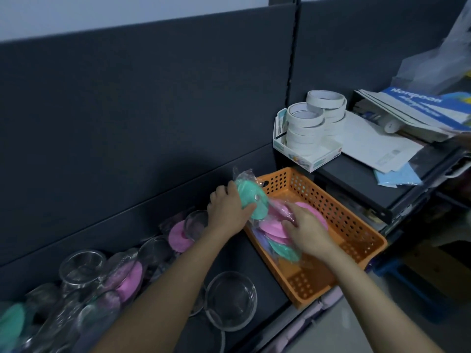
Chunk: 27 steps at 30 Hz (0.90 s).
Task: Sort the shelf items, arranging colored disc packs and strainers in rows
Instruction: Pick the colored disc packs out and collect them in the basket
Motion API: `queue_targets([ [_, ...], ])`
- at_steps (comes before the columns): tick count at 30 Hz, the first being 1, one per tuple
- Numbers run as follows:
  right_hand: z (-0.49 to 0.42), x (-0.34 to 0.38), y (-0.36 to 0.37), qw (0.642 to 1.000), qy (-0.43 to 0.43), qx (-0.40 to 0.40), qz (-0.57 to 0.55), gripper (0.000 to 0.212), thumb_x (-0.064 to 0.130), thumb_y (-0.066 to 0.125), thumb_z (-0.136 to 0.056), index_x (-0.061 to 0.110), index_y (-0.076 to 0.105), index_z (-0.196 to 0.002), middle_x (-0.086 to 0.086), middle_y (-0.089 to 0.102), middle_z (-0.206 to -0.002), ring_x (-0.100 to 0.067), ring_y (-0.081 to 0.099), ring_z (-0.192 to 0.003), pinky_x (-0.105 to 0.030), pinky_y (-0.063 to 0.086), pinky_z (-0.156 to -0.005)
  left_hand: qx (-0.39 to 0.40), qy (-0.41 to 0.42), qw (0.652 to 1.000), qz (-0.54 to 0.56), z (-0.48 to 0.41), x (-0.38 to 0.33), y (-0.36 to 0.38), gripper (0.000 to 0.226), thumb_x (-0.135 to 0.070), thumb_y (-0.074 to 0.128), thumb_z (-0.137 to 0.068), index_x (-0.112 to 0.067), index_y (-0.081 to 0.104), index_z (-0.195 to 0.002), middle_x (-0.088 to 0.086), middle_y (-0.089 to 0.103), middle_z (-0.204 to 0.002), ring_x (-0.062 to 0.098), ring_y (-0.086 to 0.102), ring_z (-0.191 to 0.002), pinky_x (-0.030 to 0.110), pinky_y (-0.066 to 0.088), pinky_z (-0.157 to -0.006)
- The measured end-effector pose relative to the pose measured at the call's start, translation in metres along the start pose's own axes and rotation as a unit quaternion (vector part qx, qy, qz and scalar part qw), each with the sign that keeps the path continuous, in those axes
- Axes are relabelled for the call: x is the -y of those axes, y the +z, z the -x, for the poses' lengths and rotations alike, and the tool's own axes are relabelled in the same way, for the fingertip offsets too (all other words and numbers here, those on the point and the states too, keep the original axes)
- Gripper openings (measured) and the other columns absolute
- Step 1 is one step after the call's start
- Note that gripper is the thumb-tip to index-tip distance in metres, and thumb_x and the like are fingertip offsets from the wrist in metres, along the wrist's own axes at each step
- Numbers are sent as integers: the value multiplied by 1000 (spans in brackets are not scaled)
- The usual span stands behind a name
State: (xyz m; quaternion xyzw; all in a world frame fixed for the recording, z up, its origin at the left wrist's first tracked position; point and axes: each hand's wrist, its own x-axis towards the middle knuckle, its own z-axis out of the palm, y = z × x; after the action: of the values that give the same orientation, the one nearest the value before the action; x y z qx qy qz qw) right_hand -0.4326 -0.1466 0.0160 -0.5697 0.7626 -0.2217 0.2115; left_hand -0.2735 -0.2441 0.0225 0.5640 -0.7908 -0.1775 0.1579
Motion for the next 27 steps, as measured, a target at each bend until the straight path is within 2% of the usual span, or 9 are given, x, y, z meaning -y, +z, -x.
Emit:
queue_targets([
  [2,6,6,-6,999,6,-12,-42,53,24,59,-91,20,39,-140,9,59,-96,-2,53,-64,-8,45,-48,1,-6,1000,14,6,10,-5,76,-51,56,-87,-11,25,-143,16,35,-137,32,33,-123,42,37,-97],
  [4,15,18,-9,996,-21,-63,-52,57,24,65,-86,19,44,-138,3,60,-111,-1,52,-76,-1,40,-62,1,-16,999,31,15,25,-11,75,-50,54,-88,-10,24,-145,15,33,-140,31,31,-126,42,35,-100],
  [6,23,32,-8,988,-68,-128,-46,52,20,68,-84,14,51,-133,-4,58,-127,-14,55,-105,-13,34,-86,-6,-24,999,33,27,41,-16,71,-48,52,-90,-10,28,-144,16,34,-140,31,31,-126,39,33,-101],
  [8,29,47,-4,982,-103,-149,-54,47,15,68,-82,8,56,-128,-8,58,-129,-23,52,-119,-21,31,-97,-7,-37,998,41,38,58,-22,65,-45,53,-91,-10,33,-142,16,35,-139,31,32,-125,36,32,-101],
  [13,44,80,16,969,-171,-151,-95,34,4,70,-80,5,66,-114,-12,65,-118,-26,58,-112,-11,29,-93,7,-98,994,54,56,105,-38,49,-32,61,-87,-7,48,-127,19,48,-125,35,44,-115,36,37,-94],
  [15,45,88,30,969,-188,-130,-98,32,2,69,-79,6,67,-111,-10,68,-110,-24,61,-104,-12,33,-86,20,-125,990,64,58,123,-43,48,-30,62,-87,-3,49,-124,20,52,-120,34,49,-109,35,41,-88],
  [17,43,91,47,977,-177,-89,-79,35,8,68,-81,8,64,-116,-8,66,-113,-22,59,-107,-13,33,-85,33,-138,988,56,59,137,-45,47,-31,62,-88,-1,48,-122,20,54,-118,32,52,-105,34,45,-84],
  [22,37,86,88,988,-125,86,-30,45,23,61,-89,13,54,-132,-7,55,-132,-18,50,-123,-19,34,-99,76,-133,988,13,53,155,-38,45,-29,57,-90,0,48,-124,20,55,-121,32,52,-108,39,47,-89],
  [27,45,93,116,972,-175,156,-11,45,29,59,-90,14,52,-132,-4,50,-135,-19,47,-125,-27,41,-99,113,-162,980,-4,38,155,-30,59,-39,63,-84,-5,43,-128,16,53,-125,33,52,-111,43,46,-93],
])
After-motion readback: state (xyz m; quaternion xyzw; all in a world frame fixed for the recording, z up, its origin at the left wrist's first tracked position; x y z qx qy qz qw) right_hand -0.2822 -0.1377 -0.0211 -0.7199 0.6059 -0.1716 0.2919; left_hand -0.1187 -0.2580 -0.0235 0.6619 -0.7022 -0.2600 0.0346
